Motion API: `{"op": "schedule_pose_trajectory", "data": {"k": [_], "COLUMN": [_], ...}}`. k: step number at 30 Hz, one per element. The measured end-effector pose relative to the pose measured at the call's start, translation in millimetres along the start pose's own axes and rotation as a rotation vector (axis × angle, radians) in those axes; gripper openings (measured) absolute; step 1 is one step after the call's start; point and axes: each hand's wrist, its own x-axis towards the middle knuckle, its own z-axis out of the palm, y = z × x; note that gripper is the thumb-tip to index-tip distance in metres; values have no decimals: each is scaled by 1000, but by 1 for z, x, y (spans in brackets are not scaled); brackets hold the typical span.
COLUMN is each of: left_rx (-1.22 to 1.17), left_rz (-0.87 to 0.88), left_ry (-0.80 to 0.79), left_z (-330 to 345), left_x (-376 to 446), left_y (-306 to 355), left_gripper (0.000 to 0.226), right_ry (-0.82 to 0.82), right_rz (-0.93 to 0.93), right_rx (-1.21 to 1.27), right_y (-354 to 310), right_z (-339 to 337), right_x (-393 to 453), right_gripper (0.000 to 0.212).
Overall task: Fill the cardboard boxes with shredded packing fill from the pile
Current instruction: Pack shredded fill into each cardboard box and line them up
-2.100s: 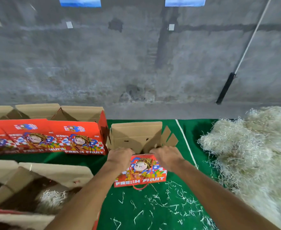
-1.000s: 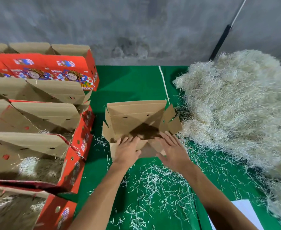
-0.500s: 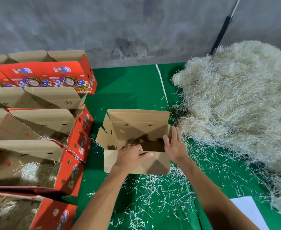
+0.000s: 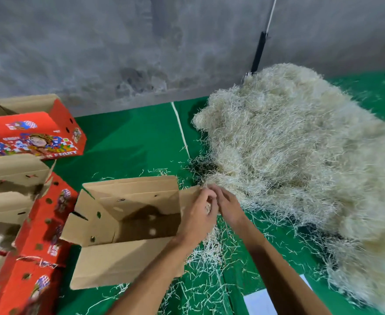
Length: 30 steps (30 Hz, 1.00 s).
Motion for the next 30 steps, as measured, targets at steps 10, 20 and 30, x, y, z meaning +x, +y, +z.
{"op": "schedule_pose_trajectory", "data": {"k": [10, 20, 30], "left_rx": [-697, -924, -916], "left_rz": [-1239, -1580, -1335], "left_ry": [10, 42, 324], "left_z": [81, 125, 104], "left_x": [116, 162, 212], "left_y": [4, -62, -31], "left_gripper": [47, 79, 95], "right_ry": [245, -103, 366], "right_rz": [-203, -33, -123], "right_rx": [-665, -653, 51], "right_y": [18, 85, 37], "right_z": [-62, -56, -69], "right_x": [116, 175, 141], "right_gripper": [87, 44, 62]}}
